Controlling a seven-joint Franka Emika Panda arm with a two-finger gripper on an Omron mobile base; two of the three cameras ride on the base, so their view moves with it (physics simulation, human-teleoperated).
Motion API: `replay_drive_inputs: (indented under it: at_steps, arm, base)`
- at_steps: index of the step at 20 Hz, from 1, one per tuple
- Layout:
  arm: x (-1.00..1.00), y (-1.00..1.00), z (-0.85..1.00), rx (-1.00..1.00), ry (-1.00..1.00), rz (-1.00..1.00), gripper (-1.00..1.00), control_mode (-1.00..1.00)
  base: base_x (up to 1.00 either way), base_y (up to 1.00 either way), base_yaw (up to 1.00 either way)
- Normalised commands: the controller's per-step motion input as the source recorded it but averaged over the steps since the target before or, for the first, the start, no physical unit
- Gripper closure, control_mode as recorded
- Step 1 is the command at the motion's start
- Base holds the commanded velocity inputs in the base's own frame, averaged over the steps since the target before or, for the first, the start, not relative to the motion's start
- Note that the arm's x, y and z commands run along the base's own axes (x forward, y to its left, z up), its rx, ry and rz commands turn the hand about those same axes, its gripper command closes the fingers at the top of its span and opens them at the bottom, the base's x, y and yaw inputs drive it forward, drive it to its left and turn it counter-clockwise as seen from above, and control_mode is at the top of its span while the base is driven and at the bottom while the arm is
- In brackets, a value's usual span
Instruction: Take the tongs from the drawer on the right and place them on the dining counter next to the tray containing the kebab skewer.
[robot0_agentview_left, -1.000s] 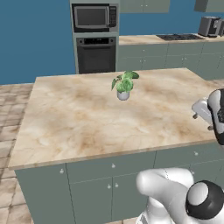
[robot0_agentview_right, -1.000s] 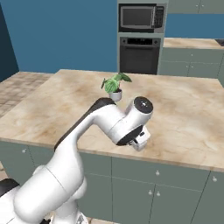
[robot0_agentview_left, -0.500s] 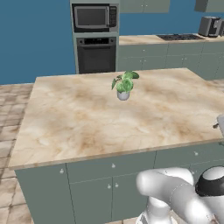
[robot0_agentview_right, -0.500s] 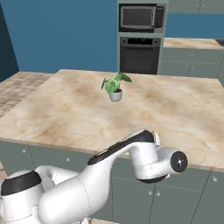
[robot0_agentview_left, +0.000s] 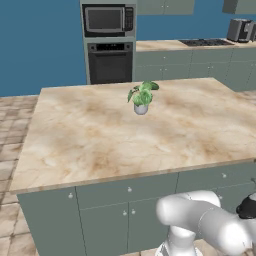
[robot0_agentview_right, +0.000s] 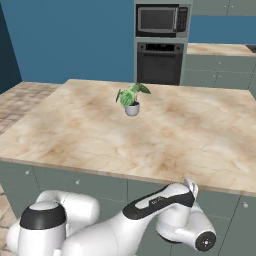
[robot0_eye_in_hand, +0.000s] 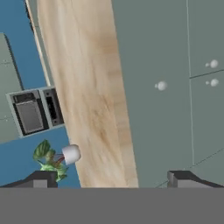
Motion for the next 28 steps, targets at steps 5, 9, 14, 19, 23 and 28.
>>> replay_drive_inputs:
  at_steps: [5,9,14,19,23,28]
  arm:
    - [0.00,0.00,-0.66,0.07,-0.04,-0.14,-1.00,-1.00]
    - [0.00,0.00,-0.49,0.04,-0.03,-0.08,-1.00,-1.00]
    - [0.00,0.00,-0.23,0.00,0.00,-0.03,-1.00,-1.00]
    - [0.04,0.00,-0.29,0.00,0.00,0.00,-1.00,-1.00]
    - [0.10,0.00,-0.24,0.00,-0.03,0.00,-1.00,-1.00]
    - [0.22,0.00,-0.12,0.00,-0.05,-0.04,-1.00,-1.00]
  base:
    - [0.00,0.00,0.00]
    - [0.00,0.00,0.00]
    - [0.00,0.00,0.00]
    - [0.00,0.00,0.00]
    - [0.00,0.00,0.00]
    - [0.00,0.00,0.00]
